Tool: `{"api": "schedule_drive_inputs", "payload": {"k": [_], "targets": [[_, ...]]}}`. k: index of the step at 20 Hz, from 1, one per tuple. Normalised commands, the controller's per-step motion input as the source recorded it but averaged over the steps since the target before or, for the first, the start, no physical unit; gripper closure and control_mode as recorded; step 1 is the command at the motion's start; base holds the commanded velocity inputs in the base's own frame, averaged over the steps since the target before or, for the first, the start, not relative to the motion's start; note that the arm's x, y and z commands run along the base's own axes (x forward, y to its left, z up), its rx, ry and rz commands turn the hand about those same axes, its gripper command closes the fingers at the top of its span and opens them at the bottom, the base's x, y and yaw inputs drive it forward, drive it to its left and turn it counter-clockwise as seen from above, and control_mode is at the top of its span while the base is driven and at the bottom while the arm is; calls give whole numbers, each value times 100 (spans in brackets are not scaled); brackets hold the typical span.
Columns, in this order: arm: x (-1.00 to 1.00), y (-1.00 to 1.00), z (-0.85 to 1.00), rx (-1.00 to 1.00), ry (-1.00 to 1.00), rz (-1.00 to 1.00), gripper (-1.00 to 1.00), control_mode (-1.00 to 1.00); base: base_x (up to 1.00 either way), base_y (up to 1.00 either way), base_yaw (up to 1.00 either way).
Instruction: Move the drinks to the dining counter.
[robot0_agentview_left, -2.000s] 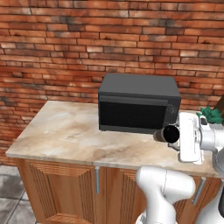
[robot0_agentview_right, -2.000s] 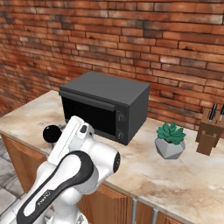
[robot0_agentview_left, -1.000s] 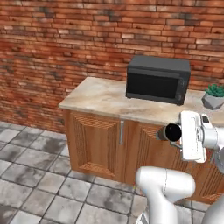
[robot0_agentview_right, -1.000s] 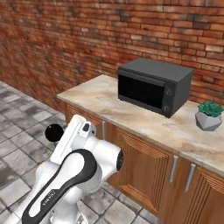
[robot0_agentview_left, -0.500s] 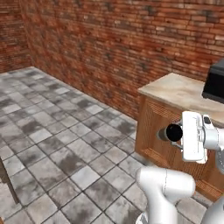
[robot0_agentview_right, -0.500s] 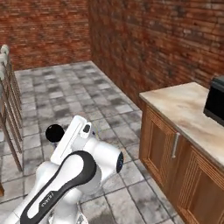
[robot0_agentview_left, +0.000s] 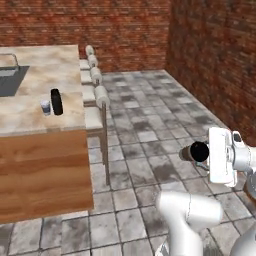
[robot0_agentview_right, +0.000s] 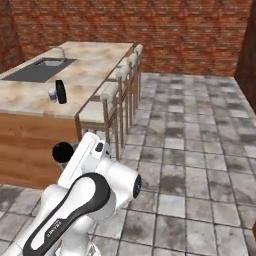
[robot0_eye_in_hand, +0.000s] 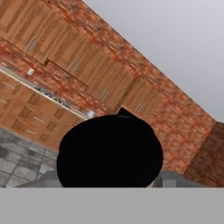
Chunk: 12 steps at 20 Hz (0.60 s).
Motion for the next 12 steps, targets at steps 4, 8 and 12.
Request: {"api": "schedule_drive_inputs", "payload": {"k": [4,8,12], "targets": [[0,0,0,0,0,0,100,100,0,61,85],[0,0,0,0,0,0,100,100,23,72,55],[0,0,0,0,0,0,100,100,43,42,19]]}}
